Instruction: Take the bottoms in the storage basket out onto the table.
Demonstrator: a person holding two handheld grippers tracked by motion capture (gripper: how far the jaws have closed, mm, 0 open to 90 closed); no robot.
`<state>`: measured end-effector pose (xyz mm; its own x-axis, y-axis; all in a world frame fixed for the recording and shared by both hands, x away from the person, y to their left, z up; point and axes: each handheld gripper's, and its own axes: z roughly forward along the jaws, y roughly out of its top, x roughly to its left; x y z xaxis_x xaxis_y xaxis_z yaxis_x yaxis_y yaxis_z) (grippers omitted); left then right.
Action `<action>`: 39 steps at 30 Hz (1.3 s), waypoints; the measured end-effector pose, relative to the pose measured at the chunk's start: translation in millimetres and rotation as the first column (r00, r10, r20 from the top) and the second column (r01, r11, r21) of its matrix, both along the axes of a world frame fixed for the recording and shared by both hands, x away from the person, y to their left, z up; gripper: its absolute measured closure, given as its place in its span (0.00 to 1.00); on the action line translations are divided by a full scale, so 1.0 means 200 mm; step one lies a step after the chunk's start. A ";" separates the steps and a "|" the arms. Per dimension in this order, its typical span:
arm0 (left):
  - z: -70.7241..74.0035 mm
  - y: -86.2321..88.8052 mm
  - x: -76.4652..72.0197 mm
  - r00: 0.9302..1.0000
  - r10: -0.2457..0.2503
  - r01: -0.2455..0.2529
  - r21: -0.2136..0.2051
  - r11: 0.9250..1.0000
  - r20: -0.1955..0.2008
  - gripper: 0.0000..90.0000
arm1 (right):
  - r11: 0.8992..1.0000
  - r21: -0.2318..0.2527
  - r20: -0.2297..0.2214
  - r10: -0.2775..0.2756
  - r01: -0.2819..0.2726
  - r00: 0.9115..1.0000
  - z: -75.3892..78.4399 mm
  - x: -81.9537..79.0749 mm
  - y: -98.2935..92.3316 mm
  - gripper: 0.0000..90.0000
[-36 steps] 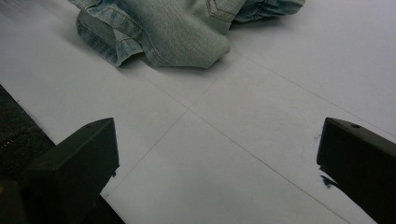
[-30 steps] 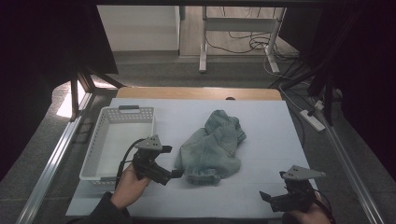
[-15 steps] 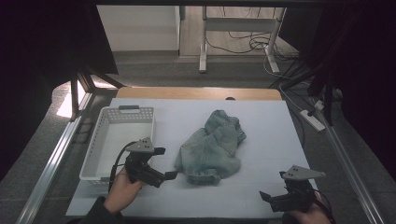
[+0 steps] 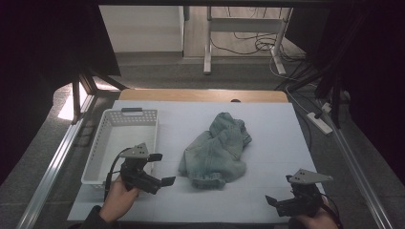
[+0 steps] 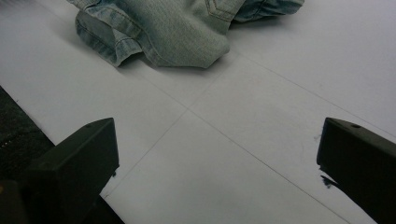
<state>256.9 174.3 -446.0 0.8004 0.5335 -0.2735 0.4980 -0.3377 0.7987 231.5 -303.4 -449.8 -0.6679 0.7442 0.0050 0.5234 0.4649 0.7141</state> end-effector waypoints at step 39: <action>-0.05 0.33 -0.28 0.983 0.181 -0.181 0.013 0.983 -0.012 0.00 | 1.000 -0.001 -0.008 -0.006 0.006 1.000 0.00 0.00 0.00 0.00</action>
<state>201.4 239.8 -456.2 0.6867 0.6724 -0.2763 0.5621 -0.2501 0.7883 232.0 -303.2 -449.8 -0.6631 0.7485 0.0095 0.5319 0.4622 0.7095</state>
